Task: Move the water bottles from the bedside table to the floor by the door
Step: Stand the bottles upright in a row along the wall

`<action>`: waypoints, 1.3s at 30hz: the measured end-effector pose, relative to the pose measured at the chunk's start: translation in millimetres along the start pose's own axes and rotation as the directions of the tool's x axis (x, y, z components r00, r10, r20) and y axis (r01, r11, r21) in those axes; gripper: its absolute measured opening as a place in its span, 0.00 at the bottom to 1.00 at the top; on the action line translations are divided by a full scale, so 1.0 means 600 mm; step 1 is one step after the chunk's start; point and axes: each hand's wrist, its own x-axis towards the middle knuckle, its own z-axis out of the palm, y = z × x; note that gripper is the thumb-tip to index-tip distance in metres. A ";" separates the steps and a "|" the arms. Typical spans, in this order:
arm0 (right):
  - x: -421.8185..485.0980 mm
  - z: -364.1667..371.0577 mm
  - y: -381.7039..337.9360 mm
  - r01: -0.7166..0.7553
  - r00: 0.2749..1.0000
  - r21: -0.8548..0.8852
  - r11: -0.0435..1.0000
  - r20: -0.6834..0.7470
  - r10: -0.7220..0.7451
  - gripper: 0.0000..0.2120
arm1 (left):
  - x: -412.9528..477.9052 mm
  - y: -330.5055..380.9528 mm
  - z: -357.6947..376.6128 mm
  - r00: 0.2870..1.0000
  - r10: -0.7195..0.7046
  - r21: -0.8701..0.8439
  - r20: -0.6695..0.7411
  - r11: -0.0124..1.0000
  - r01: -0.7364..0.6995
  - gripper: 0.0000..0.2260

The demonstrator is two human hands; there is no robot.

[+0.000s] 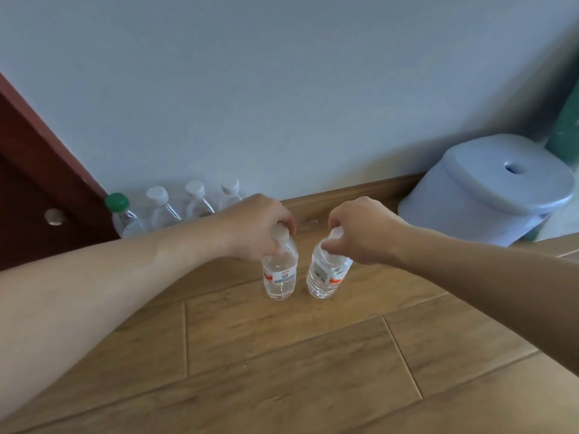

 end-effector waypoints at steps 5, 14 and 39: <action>0.008 0.007 -0.025 0.011 1.000 -0.008 1.000 0.001 -0.011 0.13 | -0.025 -0.011 -0.001 0.999 -0.036 -0.003 0.007 0.999 0.036 0.09; 0.011 0.026 -0.035 0.000 1.000 -0.047 0.999 0.010 0.001 0.17 | -0.034 -0.030 0.020 0.999 -0.042 -0.008 -0.029 0.999 0.042 0.09; 0.007 0.023 -0.019 0.242 0.961 -0.050 0.969 0.152 -0.232 0.15 | -0.033 -0.037 0.029 0.999 0.038 -0.037 -0.002 0.999 -0.039 0.14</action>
